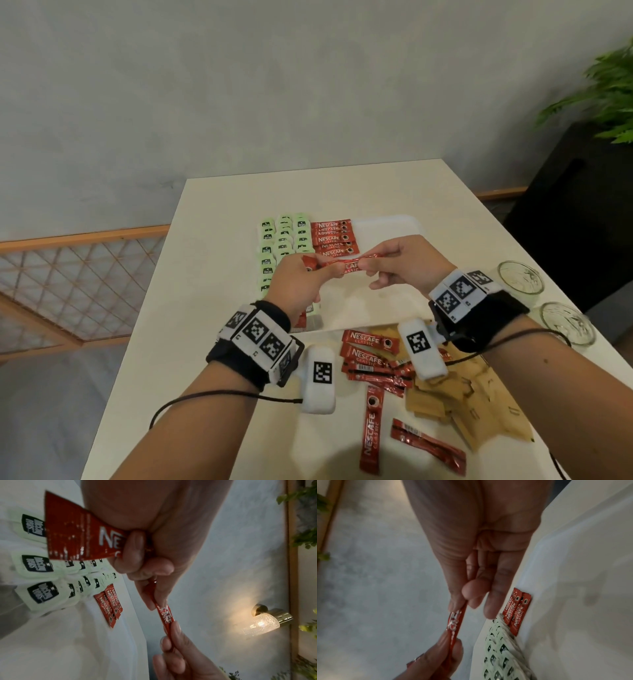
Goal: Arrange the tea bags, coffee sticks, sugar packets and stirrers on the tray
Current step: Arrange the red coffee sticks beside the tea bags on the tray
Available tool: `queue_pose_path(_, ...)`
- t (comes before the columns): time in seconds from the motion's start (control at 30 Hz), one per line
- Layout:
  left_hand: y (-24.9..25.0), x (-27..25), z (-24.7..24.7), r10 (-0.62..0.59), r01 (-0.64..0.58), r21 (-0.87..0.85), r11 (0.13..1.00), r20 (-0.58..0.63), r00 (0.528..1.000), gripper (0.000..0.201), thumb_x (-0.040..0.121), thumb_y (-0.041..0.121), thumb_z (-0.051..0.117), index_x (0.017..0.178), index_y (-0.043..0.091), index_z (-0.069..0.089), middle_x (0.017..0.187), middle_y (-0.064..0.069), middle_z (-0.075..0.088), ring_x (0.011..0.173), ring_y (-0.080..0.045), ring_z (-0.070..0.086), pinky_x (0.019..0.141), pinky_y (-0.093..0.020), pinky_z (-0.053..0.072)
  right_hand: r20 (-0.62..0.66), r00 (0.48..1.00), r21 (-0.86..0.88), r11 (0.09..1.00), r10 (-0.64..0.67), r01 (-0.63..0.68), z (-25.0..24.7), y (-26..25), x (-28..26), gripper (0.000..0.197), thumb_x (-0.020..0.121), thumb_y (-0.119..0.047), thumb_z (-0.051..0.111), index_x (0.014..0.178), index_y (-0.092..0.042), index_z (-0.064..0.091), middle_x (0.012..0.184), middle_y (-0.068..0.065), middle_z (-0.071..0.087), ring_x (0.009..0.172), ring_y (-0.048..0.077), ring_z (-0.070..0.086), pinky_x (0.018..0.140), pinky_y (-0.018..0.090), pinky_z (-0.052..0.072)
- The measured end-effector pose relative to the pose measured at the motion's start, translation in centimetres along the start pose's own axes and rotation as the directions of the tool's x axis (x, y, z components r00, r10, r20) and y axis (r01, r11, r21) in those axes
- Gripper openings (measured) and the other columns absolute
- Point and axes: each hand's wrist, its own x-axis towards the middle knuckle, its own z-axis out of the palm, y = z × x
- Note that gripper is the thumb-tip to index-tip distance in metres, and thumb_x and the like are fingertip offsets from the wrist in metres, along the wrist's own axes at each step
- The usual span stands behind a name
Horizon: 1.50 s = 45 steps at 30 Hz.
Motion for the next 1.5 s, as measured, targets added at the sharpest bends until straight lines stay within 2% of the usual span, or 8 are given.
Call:
queue_pose_path(0.27,-0.2,3.0,-1.3,-0.077,0.076,-0.015,0.997,-0.095,0.992,0.006,0.089,0.019,0.067,0.086,0.018,0.073,0.092,0.005,0.072,0.054,-0.001,0.048,0.041,-0.01,0.036,-0.017,0.982,-0.041,0.982,0.186,-0.186,-1.5,2.7,4.5,0.012,0.092,-0.004,0.061,0.099,0.003,0.068,0.087,0.021,0.072,0.06,0.02,0.066,0.064,0.033,0.061)
queue_pose_path(0.43,-0.3,4.4,-2.7,-0.116,0.116,-0.006,0.993,-0.152,0.982,0.011,0.091,0.02,0.062,0.089,0.015,0.071,0.096,0.002,0.072,0.047,-0.002,0.04,0.039,-0.013,0.033,-0.181,0.943,-0.201,0.928,0.278,-0.312,-1.4,4.9,8.3,0.005,0.088,-0.006,0.068,0.085,-0.002,0.07,0.072,0.009,0.066,0.06,0.02,0.062,0.076,0.045,0.06)
queue_pose_path(0.53,-0.5,5.0,-3.3,-0.132,0.129,-0.032,0.991,-0.155,0.979,0.012,0.092,0.021,0.061,0.087,0.019,0.071,0.095,0.005,0.071,0.051,0.001,0.041,0.047,-0.019,0.034,-0.231,0.945,-0.326,0.897,0.231,-0.299,-0.5,5.3,10.0,0.009,0.085,-0.012,0.073,0.078,-0.016,0.069,0.086,0.005,0.071,0.076,0.025,0.07,0.082,0.039,0.058)
queue_pose_path(0.7,-1.1,5.5,-4.0,-0.167,0.157,-0.077,0.985,-0.131,0.977,0.014,0.094,0.023,0.062,0.092,0.013,0.072,0.088,0.002,0.071,0.038,0.003,0.043,0.039,-0.015,0.032,-0.353,0.914,-0.321,0.892,0.198,-0.317,0.8,5.3,11.4,0.02,0.085,-0.017,0.073,0.093,-0.019,0.054,0.108,0.007,0.065,0.068,0.025,0.071,0.051,0.025,0.047)
queue_pose_path(0.87,-1.9,5.6,-4.1,-0.189,0.178,-0.087,0.98,-0.136,0.973,0.017,0.093,0.027,0.063,0.093,0.012,0.072,0.085,0.004,0.072,0.049,0.003,0.043,0.051,-0.02,0.034,-0.37,0.915,-0.39,0.868,0.16,-0.309,1.4,5.2,12.1,0.019,0.089,-0.022,0.069,0.098,-0.017,0.053,0.111,0.005,0.061,0.058,0.02,0.068,0.051,0.024,0.043)
queue_pose_path(1.13,-1.0,5.1,-3.7,-0.374,0.374,-0.258,0.891,0.054,0.926,0.05,0.094,0.06,0.048,0.108,0.016,0.066,0.085,0.001,0.073,0.04,-0.007,0.032,0.035,-0.019,0.024,-0.387,0.906,-0.401,0.855,0.169,-0.33,2.1,4.6,11.7,0.021,0.093,-0.028,0.063,0.107,-0.016,0.052,0.114,0.002,0.057,0.053,0.017,0.064,0.044,0.021,0.039)
queue_pose_path(1.33,-0.2,3.9,-1.2,-0.37,0.415,-0.391,0.822,0.187,0.91,0.079,0.087,0.078,0.029,0.115,0.012,0.062,0.088,-0.005,0.072,0.037,-0.008,0.032,0.035,-0.015,0.019,-0.229,0.972,-0.394,0.918,-0.053,-0.043,2.5,3.0,8.1,0.011,0.091,-0.025,0.064,0.097,-0.016,0.065,0.096,0.0,0.064,0.085,0.018,0.063,0.055,0.026,0.055)
queue_pose_path(1.5,0.4,2.2,1.3,-0.323,0.378,-0.295,0.877,0.22,0.921,0.086,0.083,0.084,0.019,0.113,0.017,0.065,0.105,-0.01,0.07,0.041,-0.008,0.036,0.035,-0.014,0.02,-0.066,0.977,-0.279,0.944,-0.204,0.178,3.2,0.8,3.5,0.01,0.091,-0.019,0.064,0.093,-0.016,0.073,0.094,0.0,0.073,0.079,0.011,0.064,0.059,0.024,0.053)
